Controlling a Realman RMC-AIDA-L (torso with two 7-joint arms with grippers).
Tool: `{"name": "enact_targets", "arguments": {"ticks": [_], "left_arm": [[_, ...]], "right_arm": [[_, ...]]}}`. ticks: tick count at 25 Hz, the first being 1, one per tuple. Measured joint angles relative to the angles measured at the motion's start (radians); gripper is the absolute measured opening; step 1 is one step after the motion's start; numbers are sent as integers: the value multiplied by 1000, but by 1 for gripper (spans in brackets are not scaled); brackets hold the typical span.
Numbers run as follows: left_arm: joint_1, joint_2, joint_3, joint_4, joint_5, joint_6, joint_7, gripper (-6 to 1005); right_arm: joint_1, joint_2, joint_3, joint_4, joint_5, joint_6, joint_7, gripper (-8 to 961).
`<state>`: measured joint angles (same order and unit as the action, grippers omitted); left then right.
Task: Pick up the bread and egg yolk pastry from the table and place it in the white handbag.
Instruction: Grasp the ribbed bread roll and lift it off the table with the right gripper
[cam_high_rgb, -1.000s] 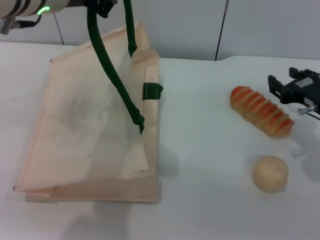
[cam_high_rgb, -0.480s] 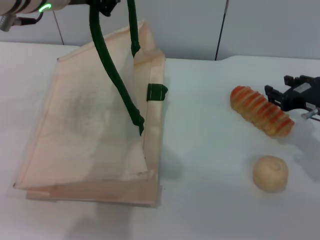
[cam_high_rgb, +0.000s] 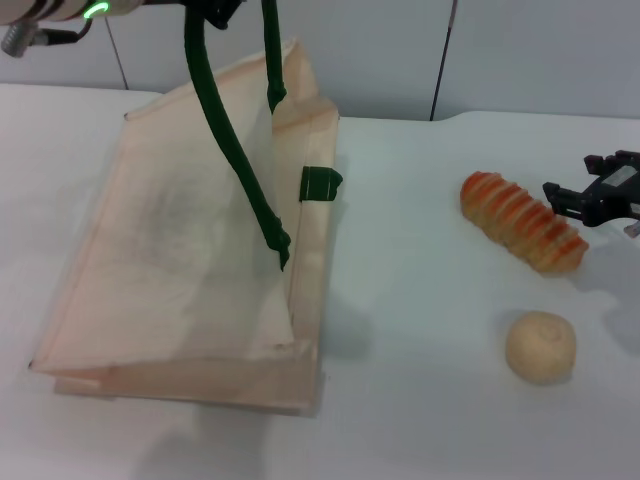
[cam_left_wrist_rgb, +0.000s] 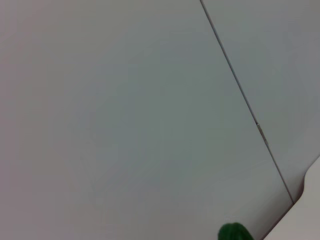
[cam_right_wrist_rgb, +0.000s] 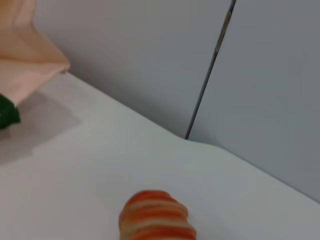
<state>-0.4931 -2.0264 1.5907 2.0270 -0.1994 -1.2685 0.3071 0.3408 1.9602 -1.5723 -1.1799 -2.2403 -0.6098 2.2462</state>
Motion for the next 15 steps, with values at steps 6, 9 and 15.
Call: {"name": "enact_targets", "arguments": {"ticks": [6,9,15], "left_arm": [[-2,0,0,-1,1,0,0,124],[-3,0,0,-2,0,0,0,124],[-5,0,0,-4,0,-1,0,124]], "right_arm": [[56,47,90,1,-163,-109,12,673],[82,59,108,11,-217,-141,19,815],[115,60,102,17,-246,-195,26,843]]}}
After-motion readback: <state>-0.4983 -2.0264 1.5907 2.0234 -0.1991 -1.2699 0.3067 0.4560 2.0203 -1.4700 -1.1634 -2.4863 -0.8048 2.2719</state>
